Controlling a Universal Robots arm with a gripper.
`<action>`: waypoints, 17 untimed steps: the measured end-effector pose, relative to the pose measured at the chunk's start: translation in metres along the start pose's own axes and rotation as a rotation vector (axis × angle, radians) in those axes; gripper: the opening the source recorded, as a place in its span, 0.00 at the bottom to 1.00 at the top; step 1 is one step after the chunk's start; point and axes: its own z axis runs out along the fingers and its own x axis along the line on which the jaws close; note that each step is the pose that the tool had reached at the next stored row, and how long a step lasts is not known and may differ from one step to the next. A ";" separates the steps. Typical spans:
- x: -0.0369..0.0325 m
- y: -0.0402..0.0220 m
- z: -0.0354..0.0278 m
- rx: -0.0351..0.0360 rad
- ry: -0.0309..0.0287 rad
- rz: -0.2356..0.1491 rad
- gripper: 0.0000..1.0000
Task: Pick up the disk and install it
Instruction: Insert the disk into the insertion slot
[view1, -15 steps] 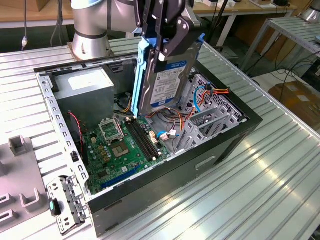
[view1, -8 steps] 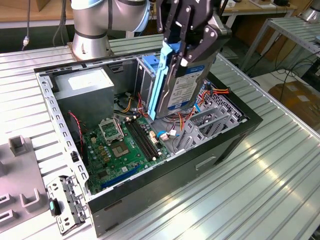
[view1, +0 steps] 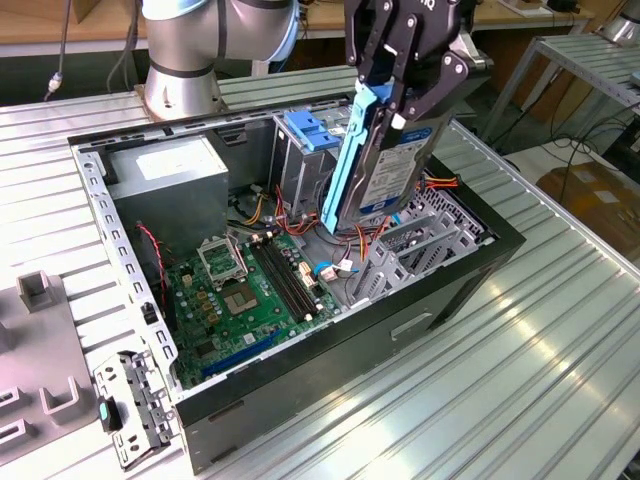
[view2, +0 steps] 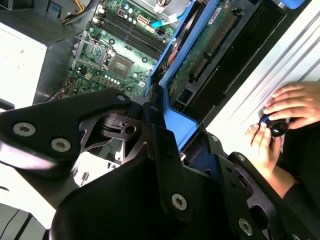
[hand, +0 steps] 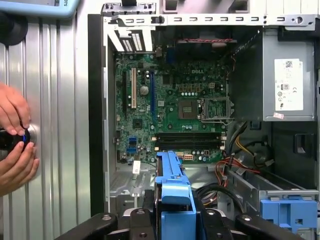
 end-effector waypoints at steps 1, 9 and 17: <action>0.0012 -0.0020 0.0007 0.0000 0.0000 0.000 0.37; 0.0108 -0.0222 0.0050 0.0000 -0.0001 0.000 0.37; 0.0156 -0.0372 0.0093 0.0005 0.0007 -0.028 0.37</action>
